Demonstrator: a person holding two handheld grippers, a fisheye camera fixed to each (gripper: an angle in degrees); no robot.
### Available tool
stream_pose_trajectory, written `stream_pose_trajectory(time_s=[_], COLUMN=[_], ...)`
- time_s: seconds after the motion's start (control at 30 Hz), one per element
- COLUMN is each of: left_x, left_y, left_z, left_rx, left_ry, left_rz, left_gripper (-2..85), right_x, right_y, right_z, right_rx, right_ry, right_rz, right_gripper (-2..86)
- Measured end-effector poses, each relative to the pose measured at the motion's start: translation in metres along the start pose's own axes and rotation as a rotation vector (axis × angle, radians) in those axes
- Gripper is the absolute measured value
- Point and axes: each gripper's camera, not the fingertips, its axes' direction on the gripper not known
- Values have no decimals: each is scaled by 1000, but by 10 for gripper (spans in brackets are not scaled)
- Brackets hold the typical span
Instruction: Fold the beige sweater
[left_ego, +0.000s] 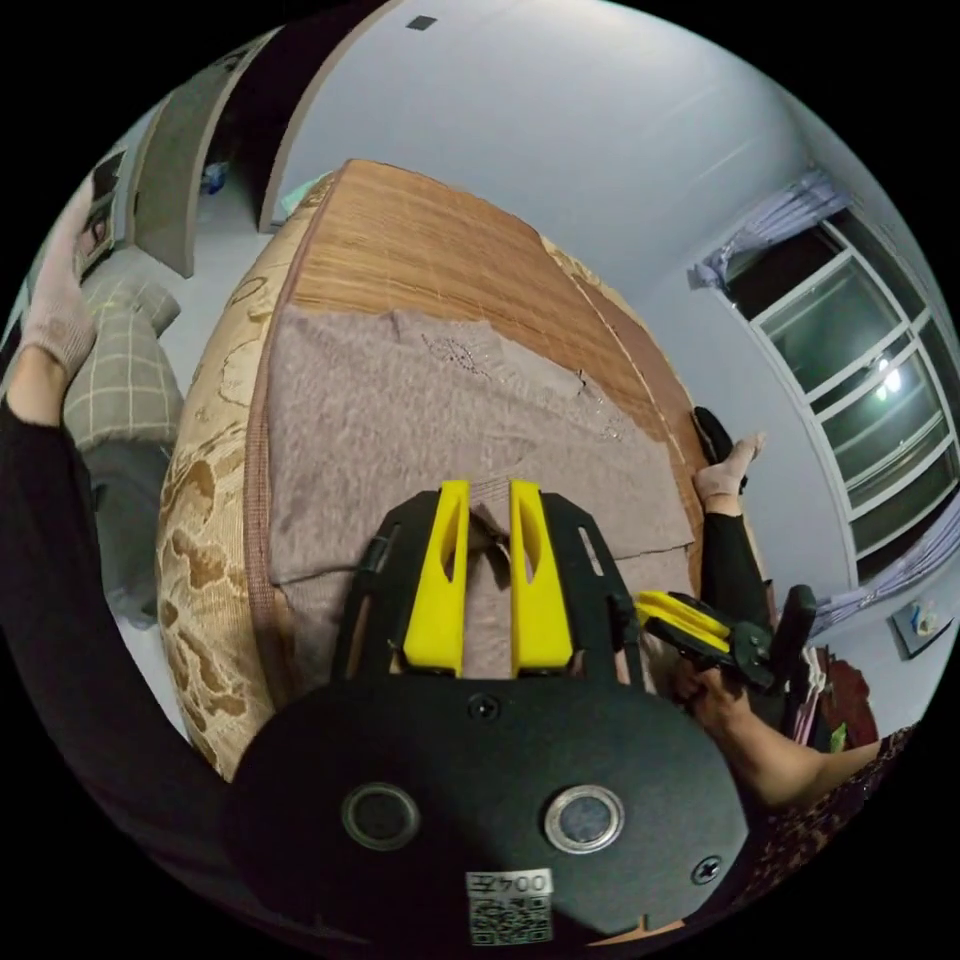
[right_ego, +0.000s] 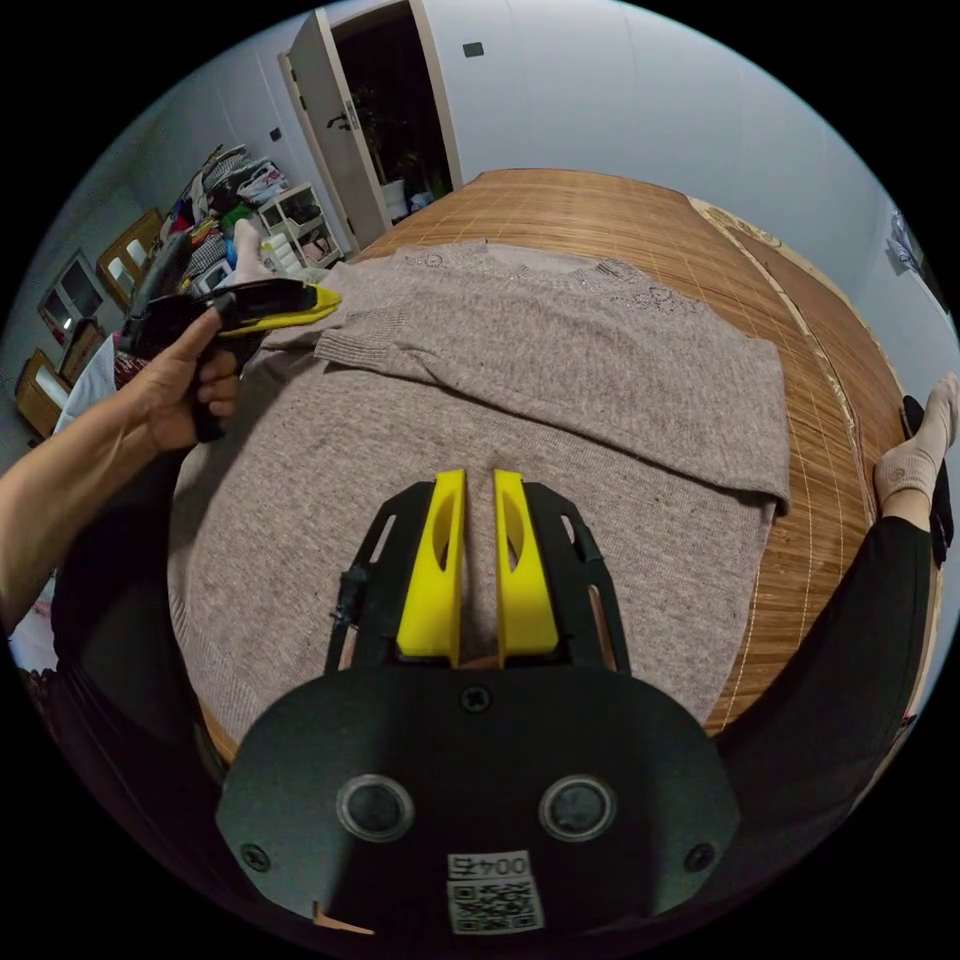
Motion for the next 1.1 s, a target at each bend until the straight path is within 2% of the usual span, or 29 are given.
stream_pose_trajectory(time_s=[0.07, 0.17, 0.4, 0.8, 0.93, 1.1], left_x=[8, 16, 28, 60, 46, 17], left_y=[-3, 0, 7, 19, 19, 11], left_z=[12, 16, 19, -13, -3, 15], left_rx=[-57, -51, -42, 105, 43, -48], left_ry=[-80, -138, -184, -264, -293, -234], left_rz=[55, 97, 141, 267, 245, 144], left_gripper=[70, 74, 42, 11, 10, 12], right_x=[3, 7, 9, -9, -10, -10], right_y=[0, 1, 3, 10, 12, 14], right_z=[0, 0, 0, 0, -2, -4], right_rx=[0, 0, -1, -5, -6, -6], right_ry=[-3, -4, 17, 80, 87, 82], right_rz=[2, 4, 5, -103, -107, -104], right_gripper=[60, 59, 60, 114, 115, 116])
